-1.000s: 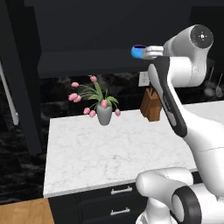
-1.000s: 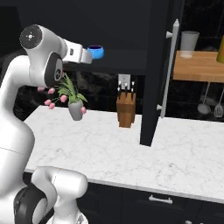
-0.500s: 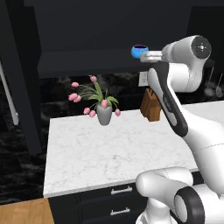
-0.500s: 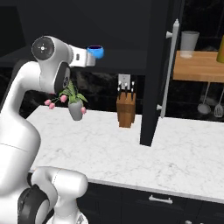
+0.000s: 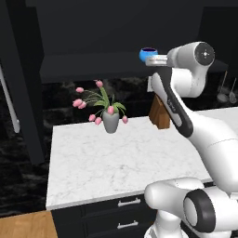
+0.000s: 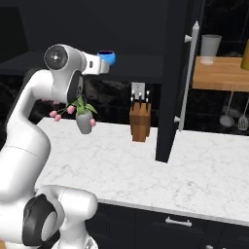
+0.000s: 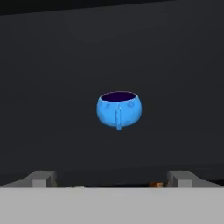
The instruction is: Gather all objects into one cabinet and sort the glasses and bowls to opposite sides.
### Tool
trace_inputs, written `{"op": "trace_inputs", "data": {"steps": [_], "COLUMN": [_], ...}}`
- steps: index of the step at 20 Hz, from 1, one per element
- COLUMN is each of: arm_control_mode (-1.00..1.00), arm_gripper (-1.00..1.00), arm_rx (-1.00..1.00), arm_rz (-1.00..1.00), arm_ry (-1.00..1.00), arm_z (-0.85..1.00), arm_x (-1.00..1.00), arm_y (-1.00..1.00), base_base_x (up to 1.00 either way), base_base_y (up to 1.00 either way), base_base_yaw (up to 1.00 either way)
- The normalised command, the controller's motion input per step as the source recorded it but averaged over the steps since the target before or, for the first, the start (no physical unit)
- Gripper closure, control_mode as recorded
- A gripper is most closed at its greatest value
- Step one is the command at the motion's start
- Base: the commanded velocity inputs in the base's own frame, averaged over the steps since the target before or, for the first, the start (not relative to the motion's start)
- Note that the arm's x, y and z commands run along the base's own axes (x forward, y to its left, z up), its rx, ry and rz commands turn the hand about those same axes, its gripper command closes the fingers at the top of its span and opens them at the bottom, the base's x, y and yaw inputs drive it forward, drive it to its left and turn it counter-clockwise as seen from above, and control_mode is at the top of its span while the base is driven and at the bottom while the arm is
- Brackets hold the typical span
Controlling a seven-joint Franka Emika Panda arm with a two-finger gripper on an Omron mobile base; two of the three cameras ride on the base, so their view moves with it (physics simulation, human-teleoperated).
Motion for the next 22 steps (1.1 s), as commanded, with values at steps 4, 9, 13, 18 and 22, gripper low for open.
{"op": "trace_inputs", "data": {"steps": [4, 9, 13, 18, 22], "arm_control_mode": [-1.0, -1.0, -1.0, -1.0, -1.0], "arm_gripper": [-1.0, -1.0, -1.0, -1.0, -1.0], "arm_rx": [0.0, 0.0, 0.0, 0.0, 0.0], "arm_rz": [-0.01, 0.0, 0.0, 0.0, 0.0], "arm_ry": [0.02, 0.02, 0.0, 0.0, 0.0], "arm_z": [0.0, 0.0, 0.0, 0.0, -0.01], "arm_x": [0.41, 0.37, 0.36, 0.38, 0.27], "arm_y": [0.0, 0.0, -0.02, 0.0, 0.0], "base_base_x": [0.0, 0.0, 0.0, 0.0, 0.0], "base_base_y": [0.0, 0.0, 0.0, 0.0, 0.0], "base_base_yaw": [0.0, 0.0, 0.0, 0.0, 0.0]}}
